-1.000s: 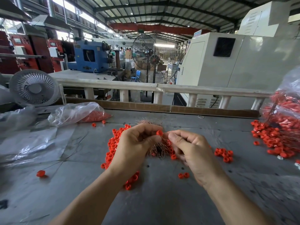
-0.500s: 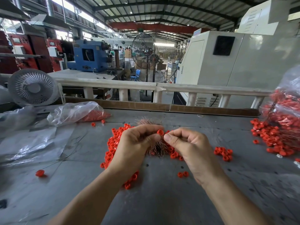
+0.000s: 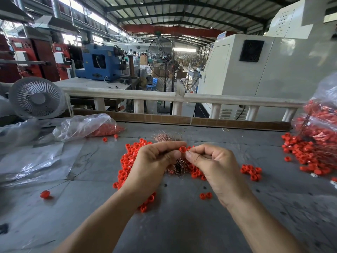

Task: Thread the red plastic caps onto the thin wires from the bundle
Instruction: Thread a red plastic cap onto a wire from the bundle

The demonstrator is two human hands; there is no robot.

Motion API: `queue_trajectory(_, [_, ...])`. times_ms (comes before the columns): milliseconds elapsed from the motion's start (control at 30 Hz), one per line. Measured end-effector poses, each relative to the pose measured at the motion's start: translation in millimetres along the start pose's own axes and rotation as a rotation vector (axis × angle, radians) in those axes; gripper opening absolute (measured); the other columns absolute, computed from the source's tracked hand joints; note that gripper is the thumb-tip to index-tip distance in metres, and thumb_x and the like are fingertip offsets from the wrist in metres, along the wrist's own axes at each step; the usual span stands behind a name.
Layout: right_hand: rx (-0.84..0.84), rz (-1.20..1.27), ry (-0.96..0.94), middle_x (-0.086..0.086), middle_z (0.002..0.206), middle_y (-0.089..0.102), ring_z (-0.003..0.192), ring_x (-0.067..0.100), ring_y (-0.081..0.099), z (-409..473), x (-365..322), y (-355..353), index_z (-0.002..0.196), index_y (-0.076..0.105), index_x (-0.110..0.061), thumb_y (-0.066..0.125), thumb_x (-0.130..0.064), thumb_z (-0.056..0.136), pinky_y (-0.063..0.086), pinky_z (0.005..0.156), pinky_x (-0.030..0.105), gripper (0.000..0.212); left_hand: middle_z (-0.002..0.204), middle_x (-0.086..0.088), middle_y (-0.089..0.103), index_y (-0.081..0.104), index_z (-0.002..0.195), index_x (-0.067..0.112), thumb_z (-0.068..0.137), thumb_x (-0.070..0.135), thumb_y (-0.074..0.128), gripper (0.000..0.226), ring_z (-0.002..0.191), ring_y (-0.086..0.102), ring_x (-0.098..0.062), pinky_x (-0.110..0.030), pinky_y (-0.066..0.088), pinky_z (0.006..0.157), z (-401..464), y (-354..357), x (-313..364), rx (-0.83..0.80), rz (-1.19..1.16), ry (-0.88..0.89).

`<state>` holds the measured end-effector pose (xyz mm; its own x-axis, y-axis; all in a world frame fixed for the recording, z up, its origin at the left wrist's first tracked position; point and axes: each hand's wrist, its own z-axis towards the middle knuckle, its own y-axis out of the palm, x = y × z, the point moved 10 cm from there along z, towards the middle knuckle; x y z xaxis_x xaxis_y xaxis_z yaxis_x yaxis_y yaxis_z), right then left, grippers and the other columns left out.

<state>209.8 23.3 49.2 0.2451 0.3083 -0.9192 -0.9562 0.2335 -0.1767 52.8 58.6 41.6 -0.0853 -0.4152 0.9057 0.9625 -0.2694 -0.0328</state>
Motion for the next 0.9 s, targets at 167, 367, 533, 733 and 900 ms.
queue_trajectory(167, [0.03, 0.018, 0.026, 0.022, 0.084, 0.074, 0.091, 0.048, 0.065, 0.5, 3.4, -3.2, 0.083, 0.079, -0.022, 0.08, -0.022, 0.087, 0.052, 0.087, 0.06, 0.004, 0.081, 0.0, 0.074, 0.08, 0.11, 0.026, 0.086, 0.03, 0.068, 0.027, 0.072, 0.061, -0.006, -0.014, 0.05, 0.068, -0.6, 1.4, -2.0, -0.015, -0.051, -0.016])
queue_trajectory(367, [0.019, 0.011, 0.021, 0.016, 0.081, 0.076, 0.09, 0.042, 0.068, 1.9, 5.4, -3.3, 0.082, 0.079, -0.024, 0.08, -0.022, 0.087, 0.054, 0.088, 0.057, 0.005, 0.084, 0.0, 0.076, 0.08, 0.11, 0.027, 0.085, 0.032, 0.069, 0.027, 0.074, 0.064, -0.006, -0.014, 0.051, 0.069, -0.1, 2.1, -6.6, -0.023, -0.082, -0.051])
queue_trajectory(533, [0.008, 0.035, 0.013, 0.02, 0.082, 0.075, 0.077, 0.04, 0.068, 3.2, 7.9, -3.1, 0.084, 0.079, -0.023, 0.078, -0.022, 0.088, 0.056, 0.078, 0.049, 0.004, 0.083, -0.006, 0.075, 0.081, 0.108, 0.023, 0.084, 0.027, 0.07, 0.026, 0.076, 0.066, -0.012, -0.019, 0.055, 0.071, 0.3, 2.2, -11.5, -0.01, -0.163, -0.082])
queue_trajectory(733, [-0.085, 0.229, 0.163, -0.001, 0.051, 0.035, 0.043, 0.008, 0.026, 3.8, 24.1, 6.2, 0.087, 0.074, -0.012, 0.058, -0.014, 0.1, 0.023, 0.039, 0.018, 0.02, 0.083, -0.005, 0.074, 0.081, 0.103, 0.017, 0.083, 0.021, 0.069, 0.024, 0.076, 0.067, -0.015, -0.026, 0.058, 0.073, 2.2, 5.7, -18.8, -0.004, -0.312, -0.131])
queue_trajectory(900, [-0.148, 0.323, 0.238, 0.0, 0.053, 0.043, 0.042, 0.01, 0.025, 3.5, 30.0, 15.9, 0.104, 0.07, -0.008, 0.044, -0.012, 0.103, 0.011, 0.043, 0.026, 0.026, 0.089, -0.009, 0.075, 0.08, 0.104, 0.012, 0.083, 0.02, 0.071, 0.025, 0.077, 0.068, -0.017, -0.026, 0.058, 0.074, 2.7, 3.8, -21.5, 0.008, -0.379, -0.146])
